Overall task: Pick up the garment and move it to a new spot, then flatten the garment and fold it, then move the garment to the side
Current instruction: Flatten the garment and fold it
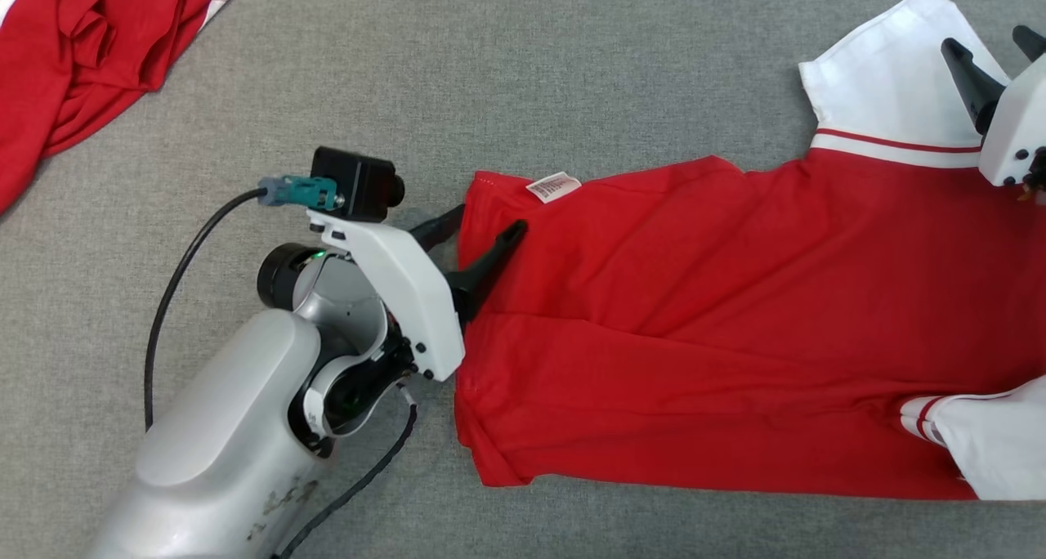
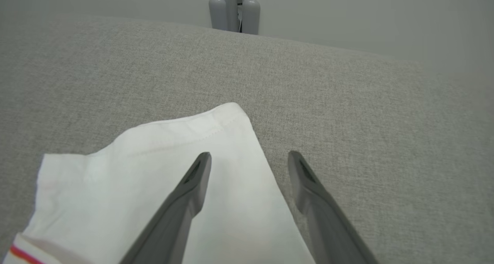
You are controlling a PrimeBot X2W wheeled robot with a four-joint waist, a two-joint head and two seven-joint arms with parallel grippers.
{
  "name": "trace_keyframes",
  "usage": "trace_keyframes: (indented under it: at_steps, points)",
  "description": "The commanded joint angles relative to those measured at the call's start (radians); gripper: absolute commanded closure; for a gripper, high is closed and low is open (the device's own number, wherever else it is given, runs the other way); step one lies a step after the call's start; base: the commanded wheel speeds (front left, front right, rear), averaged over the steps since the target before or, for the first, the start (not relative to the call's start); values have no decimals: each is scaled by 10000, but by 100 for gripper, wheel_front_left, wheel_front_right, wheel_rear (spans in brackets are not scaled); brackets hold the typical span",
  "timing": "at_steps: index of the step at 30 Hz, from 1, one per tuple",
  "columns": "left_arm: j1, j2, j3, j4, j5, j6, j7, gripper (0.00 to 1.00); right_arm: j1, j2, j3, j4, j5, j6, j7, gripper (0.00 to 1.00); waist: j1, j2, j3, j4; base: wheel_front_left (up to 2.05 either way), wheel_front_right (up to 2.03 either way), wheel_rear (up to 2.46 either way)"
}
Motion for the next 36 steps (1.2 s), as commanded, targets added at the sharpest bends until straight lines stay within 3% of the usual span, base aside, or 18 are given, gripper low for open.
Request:
trace_keyframes:
  at_steps: [1, 8, 9, 10, 12, 14, 24, 36]
  points:
    - [-257, -52, -16, 102, 25, -52, 18, 0, -181, 19, 67, 192, 47, 1, -118, 0, 0, 0, 39, 20, 0, 0, 0]
    - [-582, -246, -126, 581, 117, -69, 25, 0, -547, 274, 535, 842, 181, -1, -411, 0, 0, 0, 182, -19, 0, 0, 0]
    - [-625, -263, -153, 655, 137, -95, 15, 22, -576, 300, 615, 928, 203, -1, -454, 0, 0, 0, 200, -20, 0, 0, 0]
    - [-667, -309, -133, 728, 169, -63, -76, 99, -598, 323, 729, 1001, 202, 1, -486, 0, 0, 0, 219, -19, 0, 0, 0]
    - [-695, -379, -170, 856, 182, -156, -121, 100, -636, 389, 930, 1079, 319, 1, -557, 0, 0, 0, 249, -35, 0, 0, 0]
    - [-741, -435, -157, 955, 170, -202, -235, 100, -707, 374, 1043, 1170, 341, 1, -790, 100, 0, 0, 262, -57, 0, 0, 0]
    - [-764, -479, 178, 1049, 155, -236, -944, 100, -961, 273, 1319, 1416, 867, -1, -1892, 100, 0, 0, 67, -269, 0, 0, 0]
    - [497, 184, 916, -798, -8, 276, -1810, 100, 159, -566, 1555, -559, 2168, -1, -3473, 100, 0, 0, -379, -994, 0, 0, 0]
